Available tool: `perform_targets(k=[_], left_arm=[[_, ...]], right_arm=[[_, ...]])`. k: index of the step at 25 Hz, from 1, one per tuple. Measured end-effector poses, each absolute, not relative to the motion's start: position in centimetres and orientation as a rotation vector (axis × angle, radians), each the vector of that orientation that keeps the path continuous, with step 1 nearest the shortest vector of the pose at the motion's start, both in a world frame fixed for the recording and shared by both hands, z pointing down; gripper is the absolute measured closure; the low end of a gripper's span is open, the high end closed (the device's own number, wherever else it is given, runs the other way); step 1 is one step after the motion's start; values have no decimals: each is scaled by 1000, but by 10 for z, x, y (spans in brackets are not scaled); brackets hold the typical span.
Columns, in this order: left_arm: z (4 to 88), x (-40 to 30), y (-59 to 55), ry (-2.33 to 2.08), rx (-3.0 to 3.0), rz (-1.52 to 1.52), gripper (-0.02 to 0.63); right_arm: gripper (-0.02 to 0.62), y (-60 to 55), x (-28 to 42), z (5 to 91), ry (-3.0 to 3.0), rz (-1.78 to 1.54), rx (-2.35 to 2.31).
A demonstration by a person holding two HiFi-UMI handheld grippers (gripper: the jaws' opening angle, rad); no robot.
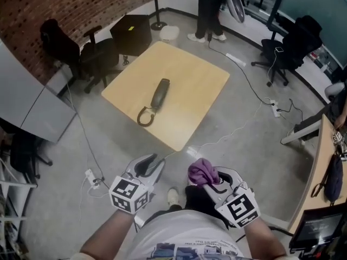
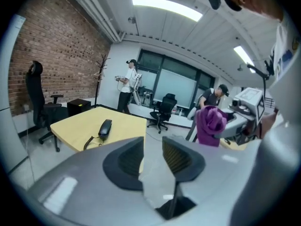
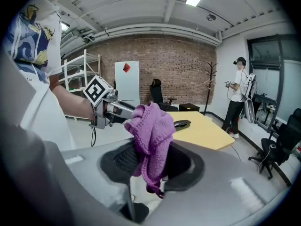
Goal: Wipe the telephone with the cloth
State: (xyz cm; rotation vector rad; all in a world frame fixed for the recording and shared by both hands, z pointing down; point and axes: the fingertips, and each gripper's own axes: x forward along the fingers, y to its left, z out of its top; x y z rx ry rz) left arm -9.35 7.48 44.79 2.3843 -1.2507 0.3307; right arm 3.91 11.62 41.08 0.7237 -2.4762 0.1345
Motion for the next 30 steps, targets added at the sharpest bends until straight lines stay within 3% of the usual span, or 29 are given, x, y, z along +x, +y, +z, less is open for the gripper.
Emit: perform_targets(k=[17,30], left_arm=[[535,-130,-167,-1593,2010,717,332],[620,-136,-242,-1484,1932,870,316]], right_arm=[[462,-91,60,435,-2515,205,455],[462,-132,69,449,-2433,287,468]])
